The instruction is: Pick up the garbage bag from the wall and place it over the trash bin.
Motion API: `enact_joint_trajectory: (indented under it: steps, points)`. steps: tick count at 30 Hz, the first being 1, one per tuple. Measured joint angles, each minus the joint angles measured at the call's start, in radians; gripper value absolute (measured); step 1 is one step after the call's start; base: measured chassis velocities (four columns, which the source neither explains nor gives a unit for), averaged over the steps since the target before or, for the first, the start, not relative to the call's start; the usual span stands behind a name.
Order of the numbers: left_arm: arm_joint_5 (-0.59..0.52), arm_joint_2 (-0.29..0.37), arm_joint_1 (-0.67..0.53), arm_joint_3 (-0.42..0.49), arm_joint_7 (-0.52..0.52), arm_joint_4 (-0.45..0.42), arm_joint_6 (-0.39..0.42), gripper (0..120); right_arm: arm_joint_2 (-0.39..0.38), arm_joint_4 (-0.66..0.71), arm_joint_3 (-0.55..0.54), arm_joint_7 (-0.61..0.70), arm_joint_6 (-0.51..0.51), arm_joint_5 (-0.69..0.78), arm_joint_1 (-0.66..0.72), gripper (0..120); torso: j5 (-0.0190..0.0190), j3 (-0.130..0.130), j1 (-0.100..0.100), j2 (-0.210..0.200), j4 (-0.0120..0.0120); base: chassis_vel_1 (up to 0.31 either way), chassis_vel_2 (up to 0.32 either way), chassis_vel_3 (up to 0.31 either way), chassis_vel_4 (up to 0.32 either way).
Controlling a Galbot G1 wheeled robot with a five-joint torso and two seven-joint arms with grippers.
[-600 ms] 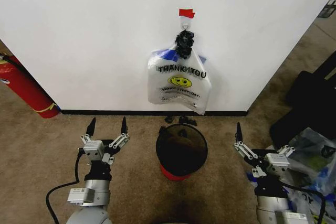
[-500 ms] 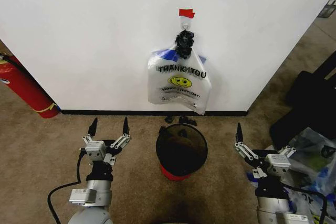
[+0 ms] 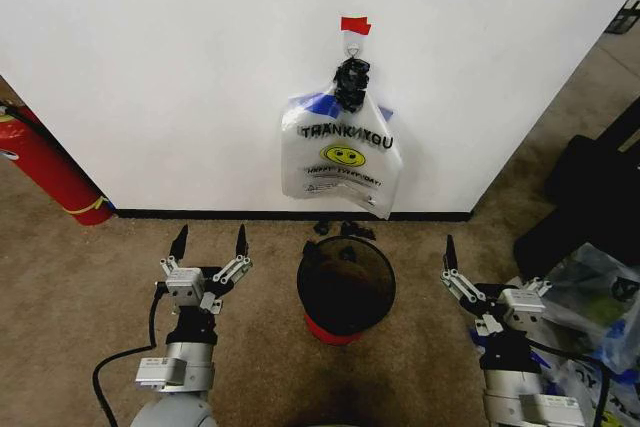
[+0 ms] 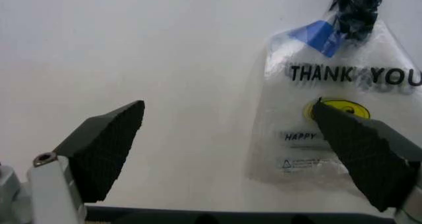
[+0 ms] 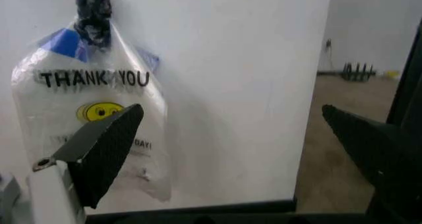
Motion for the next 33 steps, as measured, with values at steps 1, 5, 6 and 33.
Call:
enact_joint_trajectory:
  steps: [1, 5, 6, 33]
  points:
    - [-0.002, 0.000, 0.001, 0.001, 0.000, -0.003, 0.005, 100, -0.003, 0.003, 0.001, 0.000, -0.007, 0.005, -0.001, 100, 0.0001, 0.000, 0.000, 0.000, 0.0001, 0.000, 0.000, 0.000, 0.000]
    - [-0.003, 0.001, 0.000, 0.002, 0.001, -0.003, 0.009, 100, -0.022, 0.007, 0.008, -0.007, -0.014, 0.015, 0.004, 100, 0.0001, 0.000, 0.000, 0.000, 0.0000, 0.000, 0.000, 0.000, 0.000]
    - [-0.004, 0.003, 0.001, 0.001, 0.001, -0.002, 0.009, 100, -0.034, 0.008, 0.009, -0.015, -0.021, 0.035, 0.012, 100, 0.0000, 0.000, 0.000, 0.000, -0.0001, 0.000, 0.000, 0.000, 0.000]
    - [-0.008, 0.017, 0.017, -0.039, -0.001, 0.003, -0.002, 100, -0.225, -0.232, -0.048, -0.177, -0.090, 0.332, 0.382, 100, 0.0001, 0.000, 0.000, 0.000, 0.0001, 0.000, 0.000, 0.000, 0.000]
